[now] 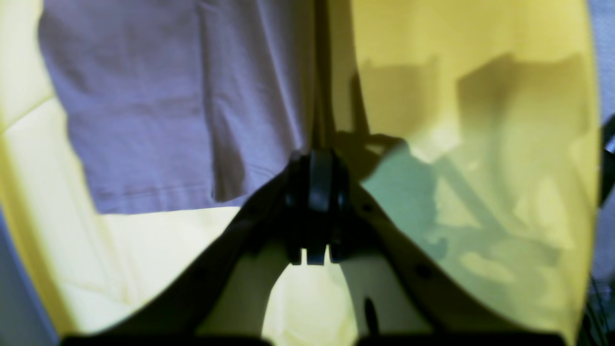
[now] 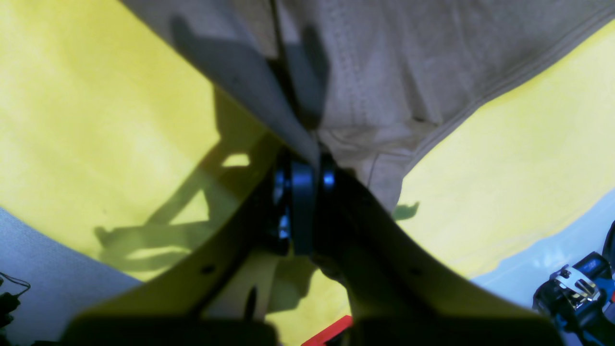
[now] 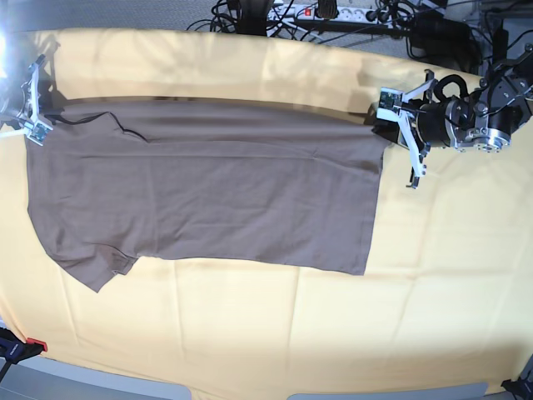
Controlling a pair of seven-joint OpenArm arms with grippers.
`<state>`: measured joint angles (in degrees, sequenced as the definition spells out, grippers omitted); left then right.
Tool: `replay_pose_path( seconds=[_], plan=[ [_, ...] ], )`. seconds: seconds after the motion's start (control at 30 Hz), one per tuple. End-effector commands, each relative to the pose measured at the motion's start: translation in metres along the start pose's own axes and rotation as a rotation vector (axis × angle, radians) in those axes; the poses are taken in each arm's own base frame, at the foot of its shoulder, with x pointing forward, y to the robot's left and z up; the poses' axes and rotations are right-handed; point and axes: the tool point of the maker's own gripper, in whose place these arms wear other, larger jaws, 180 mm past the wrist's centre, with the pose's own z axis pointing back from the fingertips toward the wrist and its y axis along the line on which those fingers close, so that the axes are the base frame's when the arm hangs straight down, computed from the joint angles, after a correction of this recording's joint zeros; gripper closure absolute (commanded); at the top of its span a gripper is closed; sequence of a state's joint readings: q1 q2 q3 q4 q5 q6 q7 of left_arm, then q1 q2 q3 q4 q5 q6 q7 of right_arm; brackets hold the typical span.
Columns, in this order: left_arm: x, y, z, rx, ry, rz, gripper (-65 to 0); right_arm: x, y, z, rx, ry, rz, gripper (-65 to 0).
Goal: Fold the T-shirt properly
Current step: 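Drag the held edge further to stretch the shirt flat with both grippers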
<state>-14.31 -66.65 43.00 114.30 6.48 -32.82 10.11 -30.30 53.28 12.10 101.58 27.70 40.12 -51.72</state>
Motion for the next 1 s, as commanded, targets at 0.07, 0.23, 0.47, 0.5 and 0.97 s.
replay_pose_path(
  seconds=[0.07, 0.23, 0.47, 0.5, 0.97],
  plan=[
    [-0.001, 0.004, 0.008, -0.005, 0.011, -0.026, 0.0, -0.001, -0.014, 0.008, -0.037, 0.018, 0.02, 0.0],
    [0.008, -0.01, 0.016, -0.076, -0.013, -0.032, 0.0, -0.004, -0.006, 0.009, 0.012, 0.039, -0.01, 0.0],
    [0.006, -0.016, 0.034, -0.099, 0.017, -0.057, 0.0, -0.007, 0.001, 0.013, 0.043, 0.072, -0.013, 0.0],
    [0.006, -0.017, 0.037, -0.105, 0.017, -0.05, 0.0, -0.008, 0.004, 0.014, 0.054, 0.078, -0.005, 0.0],
    [0.016, -0.034, 0.053, -0.188, -0.001, 0.012, 0.0, -0.029, 0.038, 0.023, 0.113, 0.17, 0.136, 0.0]
  ],
)
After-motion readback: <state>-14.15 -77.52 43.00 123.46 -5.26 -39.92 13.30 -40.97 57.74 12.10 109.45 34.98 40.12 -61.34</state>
